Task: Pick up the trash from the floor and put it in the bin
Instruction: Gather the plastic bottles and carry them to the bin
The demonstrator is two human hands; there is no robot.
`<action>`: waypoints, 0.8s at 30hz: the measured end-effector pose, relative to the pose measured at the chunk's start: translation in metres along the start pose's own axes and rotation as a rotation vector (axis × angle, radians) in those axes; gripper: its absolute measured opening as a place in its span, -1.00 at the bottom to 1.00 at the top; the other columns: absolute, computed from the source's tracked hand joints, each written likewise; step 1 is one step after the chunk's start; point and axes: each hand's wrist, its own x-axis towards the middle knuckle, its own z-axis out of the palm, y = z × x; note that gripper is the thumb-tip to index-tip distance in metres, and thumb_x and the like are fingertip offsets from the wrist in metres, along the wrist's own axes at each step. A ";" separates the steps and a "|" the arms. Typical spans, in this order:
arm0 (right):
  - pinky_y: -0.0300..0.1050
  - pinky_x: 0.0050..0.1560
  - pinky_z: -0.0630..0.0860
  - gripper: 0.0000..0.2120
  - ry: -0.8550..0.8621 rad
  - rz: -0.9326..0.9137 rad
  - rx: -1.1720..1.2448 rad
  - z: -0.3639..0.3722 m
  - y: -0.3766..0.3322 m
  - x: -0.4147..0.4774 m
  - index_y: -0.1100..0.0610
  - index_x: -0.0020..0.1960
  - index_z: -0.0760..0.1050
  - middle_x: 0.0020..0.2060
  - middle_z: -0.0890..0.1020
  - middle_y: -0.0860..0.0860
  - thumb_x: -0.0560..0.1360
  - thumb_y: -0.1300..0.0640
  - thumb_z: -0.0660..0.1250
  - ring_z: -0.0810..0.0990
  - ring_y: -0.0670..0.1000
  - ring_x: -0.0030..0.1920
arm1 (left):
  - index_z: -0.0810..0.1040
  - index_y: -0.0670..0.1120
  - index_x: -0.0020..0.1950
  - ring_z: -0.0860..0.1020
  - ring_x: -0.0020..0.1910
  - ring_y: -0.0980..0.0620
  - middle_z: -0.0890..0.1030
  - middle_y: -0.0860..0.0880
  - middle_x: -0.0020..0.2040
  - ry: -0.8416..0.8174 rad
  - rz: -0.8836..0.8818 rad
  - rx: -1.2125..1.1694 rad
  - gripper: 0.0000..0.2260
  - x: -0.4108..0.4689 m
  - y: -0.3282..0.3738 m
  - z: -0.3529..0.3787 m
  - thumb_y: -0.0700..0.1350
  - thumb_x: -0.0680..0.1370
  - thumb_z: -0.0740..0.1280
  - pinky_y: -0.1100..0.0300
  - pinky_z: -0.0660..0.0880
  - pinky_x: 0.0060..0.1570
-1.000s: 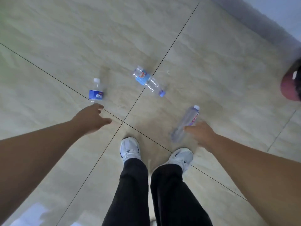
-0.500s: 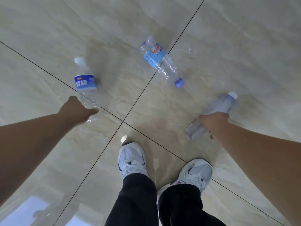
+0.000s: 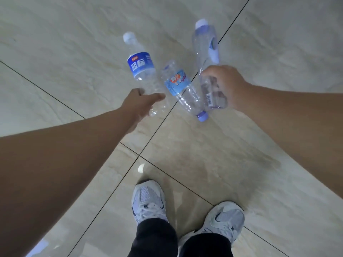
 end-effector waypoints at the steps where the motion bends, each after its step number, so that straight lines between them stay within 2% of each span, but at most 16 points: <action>1: -0.14 -0.28 0.59 -0.90 -0.064 0.025 0.014 0.007 -0.002 0.001 0.06 -0.23 0.58 -0.47 0.57 -0.08 0.31 0.05 0.44 0.60 -0.01 -0.41 | 0.43 -0.14 0.42 0.57 -0.10 0.01 0.56 -0.05 0.10 -0.038 0.004 -0.044 -0.31 0.001 0.005 0.008 0.07 0.38 0.56 0.12 0.50 -0.11; 3: -0.19 -0.29 0.57 -0.90 -0.189 0.100 0.062 0.018 0.003 -0.003 0.05 -0.22 0.55 -0.40 0.57 -0.04 0.30 0.06 0.41 0.58 0.00 -0.40 | 0.54 -0.09 0.22 0.54 -0.08 -0.01 0.56 -0.03 0.02 -0.131 -0.011 -0.110 -0.51 -0.001 0.009 0.022 0.08 0.38 0.54 0.15 0.45 -0.14; 5: -0.04 -0.10 0.61 -0.87 -0.267 0.185 0.138 0.025 0.017 -0.010 0.07 -0.17 0.55 -0.34 0.61 0.00 0.31 0.06 0.38 0.62 0.08 -0.29 | 0.59 -0.03 0.08 0.55 -0.05 -0.02 0.62 0.02 -0.04 -0.197 -0.045 -0.150 -0.68 -0.008 0.005 0.033 0.09 0.42 0.50 0.11 0.46 -0.03; 7: 0.10 0.10 0.58 -0.87 -0.307 0.213 0.208 0.027 0.037 -0.018 0.10 -0.10 0.58 -0.27 0.66 0.04 0.38 0.09 0.36 0.63 0.12 -0.19 | 0.63 0.02 -0.02 0.57 -0.04 -0.03 0.66 0.06 -0.12 -0.233 -0.056 -0.203 -0.76 -0.017 0.000 0.040 0.08 0.38 0.48 0.06 0.46 0.05; 9: 0.12 0.20 0.54 -0.76 -0.325 0.256 0.279 0.027 0.058 -0.030 0.12 0.06 0.60 -0.08 0.64 0.10 0.43 0.09 0.32 0.61 0.14 -0.07 | 0.63 0.05 -0.07 0.58 0.01 -0.07 0.67 0.05 -0.07 -0.255 -0.062 -0.224 -0.78 -0.027 -0.007 0.044 0.05 0.32 0.46 0.02 0.49 0.10; 10: 0.13 0.22 0.53 -0.73 -0.335 0.279 0.308 0.027 0.069 -0.038 0.12 0.10 0.59 -0.04 0.63 0.11 0.44 0.09 0.31 0.60 0.14 -0.03 | 0.61 0.08 -0.03 0.60 0.05 -0.09 0.67 0.04 0.00 -0.271 -0.067 -0.198 -0.74 -0.034 -0.012 0.046 0.04 0.31 0.46 0.00 0.49 0.16; 12: 0.18 0.25 0.51 -0.77 -0.336 0.290 0.338 0.024 0.089 -0.054 0.10 0.08 0.59 -0.05 0.65 0.11 0.46 0.09 0.31 0.61 0.17 0.01 | 0.54 0.11 0.20 0.61 0.16 -0.11 0.66 -0.01 0.17 -0.300 -0.088 -0.110 -0.52 -0.049 -0.022 0.049 0.04 0.29 0.46 -0.06 0.47 0.26; 14: 0.26 0.25 0.51 -0.68 -0.301 0.302 0.369 0.018 0.104 -0.073 0.13 0.16 0.55 -0.03 0.66 0.14 0.44 0.05 0.35 0.65 0.23 0.07 | 0.44 0.12 0.34 0.60 0.19 -0.10 0.64 -0.05 0.22 -0.322 -0.105 -0.052 -0.37 -0.069 -0.030 0.052 0.04 0.28 0.48 -0.09 0.49 0.28; 16: 0.23 0.22 0.55 -0.47 -0.255 0.314 0.396 0.010 0.114 -0.095 0.13 0.36 0.45 0.08 0.64 0.15 0.44 -0.01 0.39 0.65 0.23 0.10 | 0.42 0.15 0.31 0.62 0.13 -0.04 0.64 -0.02 0.16 -0.342 -0.097 -0.034 -0.40 -0.092 -0.032 0.056 0.04 0.29 0.48 -0.02 0.52 0.20; 18: 0.19 0.19 0.57 -0.42 -0.215 0.300 0.442 -0.002 0.118 -0.122 0.12 0.41 0.41 0.17 0.63 0.17 0.45 -0.06 0.39 0.65 0.21 0.10 | 0.43 0.14 0.30 0.62 0.06 -0.01 0.65 -0.01 0.13 -0.350 -0.091 -0.026 -0.42 -0.121 -0.029 0.060 0.04 0.29 0.47 0.07 0.53 0.02; 20: 0.30 0.30 0.50 -0.36 -0.192 0.321 0.515 -0.018 0.117 -0.154 0.14 0.41 0.42 0.28 0.60 0.25 0.39 -0.10 0.37 0.62 0.29 0.23 | 0.44 0.09 0.33 0.62 0.06 -0.03 0.64 -0.02 0.15 -0.364 -0.094 -0.014 -0.39 -0.155 -0.020 0.063 0.05 0.29 0.46 0.12 0.50 -0.10; 22: 0.40 0.34 0.43 -0.31 -0.179 0.359 0.595 -0.038 0.111 -0.189 0.16 0.41 0.44 0.32 0.57 0.31 0.34 -0.12 0.33 0.57 0.35 0.30 | 0.45 0.07 0.37 0.62 0.05 -0.03 0.63 -0.01 0.16 -0.394 -0.100 0.010 -0.35 -0.194 -0.003 0.067 0.07 0.28 0.46 0.13 0.48 -0.13; 24: 0.43 0.35 0.40 -0.32 -0.178 0.388 0.663 -0.064 0.101 -0.225 0.19 0.39 0.48 0.21 0.61 0.30 0.34 -0.12 0.29 0.61 0.32 0.20 | 0.47 0.10 0.33 0.60 0.08 -0.04 0.61 -0.01 0.19 -0.411 -0.120 0.033 -0.36 -0.234 0.019 0.072 0.09 0.25 0.47 0.07 0.52 -0.03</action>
